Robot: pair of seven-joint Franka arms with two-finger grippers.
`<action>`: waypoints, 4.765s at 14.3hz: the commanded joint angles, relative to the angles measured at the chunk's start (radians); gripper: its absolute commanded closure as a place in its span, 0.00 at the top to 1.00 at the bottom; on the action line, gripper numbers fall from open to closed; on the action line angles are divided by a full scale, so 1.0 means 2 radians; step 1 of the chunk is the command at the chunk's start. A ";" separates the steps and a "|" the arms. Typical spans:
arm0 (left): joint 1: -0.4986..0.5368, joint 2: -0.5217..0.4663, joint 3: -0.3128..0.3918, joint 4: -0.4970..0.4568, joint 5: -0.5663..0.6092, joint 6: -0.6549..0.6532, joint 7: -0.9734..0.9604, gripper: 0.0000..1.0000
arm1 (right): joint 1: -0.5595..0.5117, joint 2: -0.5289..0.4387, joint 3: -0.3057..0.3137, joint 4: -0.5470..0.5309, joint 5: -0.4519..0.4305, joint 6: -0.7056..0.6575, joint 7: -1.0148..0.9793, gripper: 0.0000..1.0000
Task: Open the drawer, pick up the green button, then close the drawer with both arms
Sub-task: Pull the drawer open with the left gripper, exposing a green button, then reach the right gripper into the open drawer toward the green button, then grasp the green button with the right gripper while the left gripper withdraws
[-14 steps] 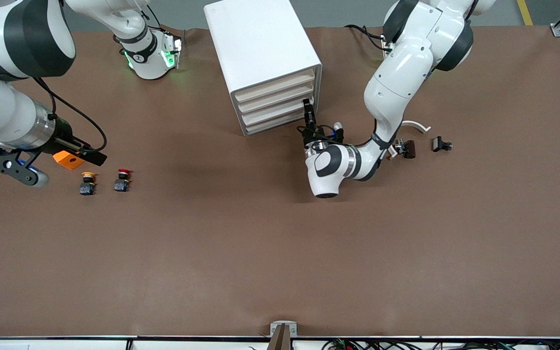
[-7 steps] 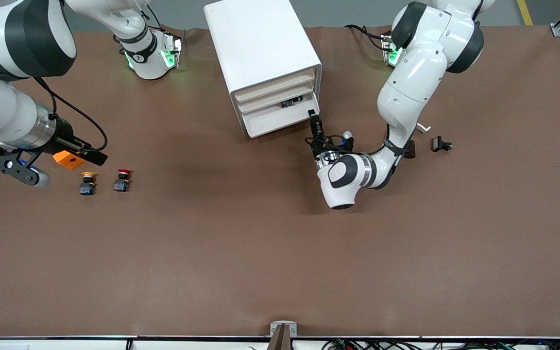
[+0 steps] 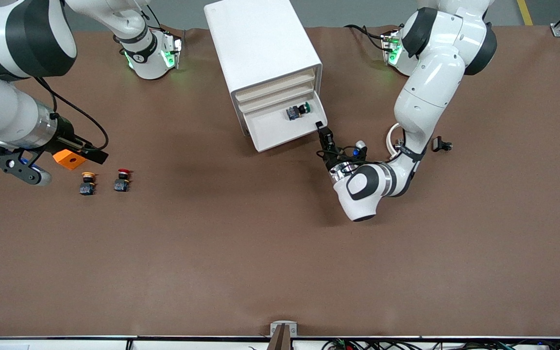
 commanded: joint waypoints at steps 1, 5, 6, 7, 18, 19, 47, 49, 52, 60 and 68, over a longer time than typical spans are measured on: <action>0.020 0.008 -0.003 0.015 -0.011 -0.010 -0.010 0.10 | -0.005 0.007 0.003 0.012 0.008 -0.006 -0.002 1.00; 0.033 0.009 -0.003 0.023 -0.015 -0.010 -0.011 0.11 | -0.003 0.007 0.003 0.012 0.008 -0.006 0.001 1.00; 0.039 0.009 -0.003 0.023 -0.023 -0.010 -0.011 0.11 | -0.001 0.007 0.003 0.012 0.008 -0.006 0.004 1.00; 0.043 0.009 -0.003 0.024 -0.029 -0.010 -0.011 0.11 | 0.000 0.007 0.003 0.012 0.008 -0.005 0.006 1.00; 0.051 0.022 -0.002 0.031 -0.031 -0.010 -0.012 0.72 | 0.032 0.007 0.003 0.002 0.020 0.023 0.099 1.00; 0.051 0.022 -0.002 0.032 -0.031 -0.010 -0.012 1.00 | 0.043 0.005 0.004 0.002 0.021 0.017 0.132 1.00; 0.073 -0.059 -0.003 0.025 0.193 -0.008 0.341 1.00 | 0.381 0.196 0.004 0.008 0.124 0.255 0.640 1.00; 0.078 -0.067 -0.002 0.025 0.218 -0.005 0.412 1.00 | 0.384 0.211 0.004 0.009 0.123 0.268 0.639 1.00; 0.081 -0.092 -0.001 0.026 0.263 0.012 0.521 1.00 | 0.391 0.223 0.003 0.010 0.121 0.273 0.637 1.00; 0.095 -0.190 -0.001 -0.065 0.315 0.171 0.734 1.00 | 0.407 0.243 0.003 0.010 0.116 0.272 0.631 1.00; 0.182 -0.345 -0.002 -0.135 0.325 0.193 0.934 1.00 | 0.412 0.250 0.003 0.010 0.097 0.287 0.632 0.63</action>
